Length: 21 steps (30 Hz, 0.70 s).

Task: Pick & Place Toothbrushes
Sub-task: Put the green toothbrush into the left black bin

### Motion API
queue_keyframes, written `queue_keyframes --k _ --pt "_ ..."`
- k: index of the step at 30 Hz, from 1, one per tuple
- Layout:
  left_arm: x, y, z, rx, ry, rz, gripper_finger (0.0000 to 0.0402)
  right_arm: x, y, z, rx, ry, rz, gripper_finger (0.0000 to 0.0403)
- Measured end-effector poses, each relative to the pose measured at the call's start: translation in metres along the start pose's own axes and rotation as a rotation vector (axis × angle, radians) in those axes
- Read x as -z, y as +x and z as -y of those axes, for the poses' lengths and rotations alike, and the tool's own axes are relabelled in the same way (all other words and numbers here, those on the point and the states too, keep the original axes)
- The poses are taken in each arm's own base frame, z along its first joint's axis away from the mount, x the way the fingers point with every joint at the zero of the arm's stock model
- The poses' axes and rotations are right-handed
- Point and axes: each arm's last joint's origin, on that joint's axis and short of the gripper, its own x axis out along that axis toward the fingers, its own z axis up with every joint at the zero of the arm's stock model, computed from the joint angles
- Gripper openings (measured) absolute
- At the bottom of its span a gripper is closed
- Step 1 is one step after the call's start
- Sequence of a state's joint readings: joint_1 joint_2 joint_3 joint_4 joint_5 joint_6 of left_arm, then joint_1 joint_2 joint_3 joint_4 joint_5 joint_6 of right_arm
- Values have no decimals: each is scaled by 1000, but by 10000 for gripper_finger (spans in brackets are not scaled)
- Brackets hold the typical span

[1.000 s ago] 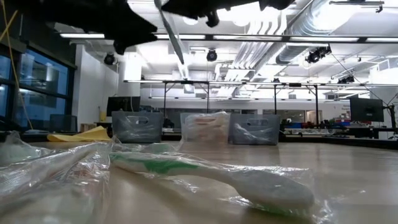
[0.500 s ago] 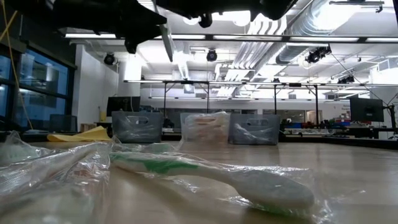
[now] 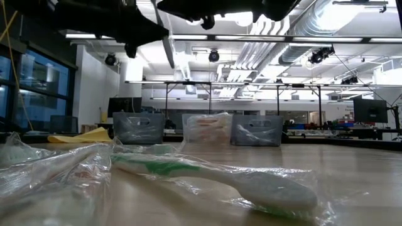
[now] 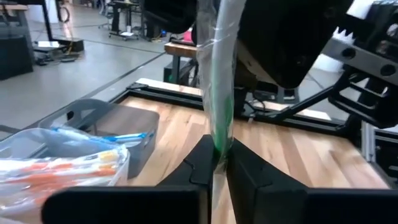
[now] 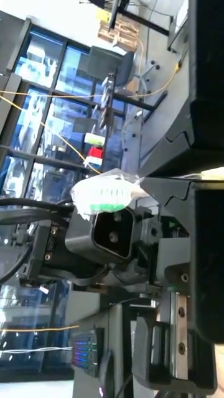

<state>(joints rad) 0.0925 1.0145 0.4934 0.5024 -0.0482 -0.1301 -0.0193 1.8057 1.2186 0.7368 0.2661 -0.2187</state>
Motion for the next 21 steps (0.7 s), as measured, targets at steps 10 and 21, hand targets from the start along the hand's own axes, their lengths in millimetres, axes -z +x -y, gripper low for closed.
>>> queue_keyframes --k 10,21 --pt "7 -6 -9 -198 74 -106 12 -15 -15 7 107 14 -152 99" --pt "-18 -15 -72 -611 -66 -448 12 -32 -53 26 232 39 -452 233"
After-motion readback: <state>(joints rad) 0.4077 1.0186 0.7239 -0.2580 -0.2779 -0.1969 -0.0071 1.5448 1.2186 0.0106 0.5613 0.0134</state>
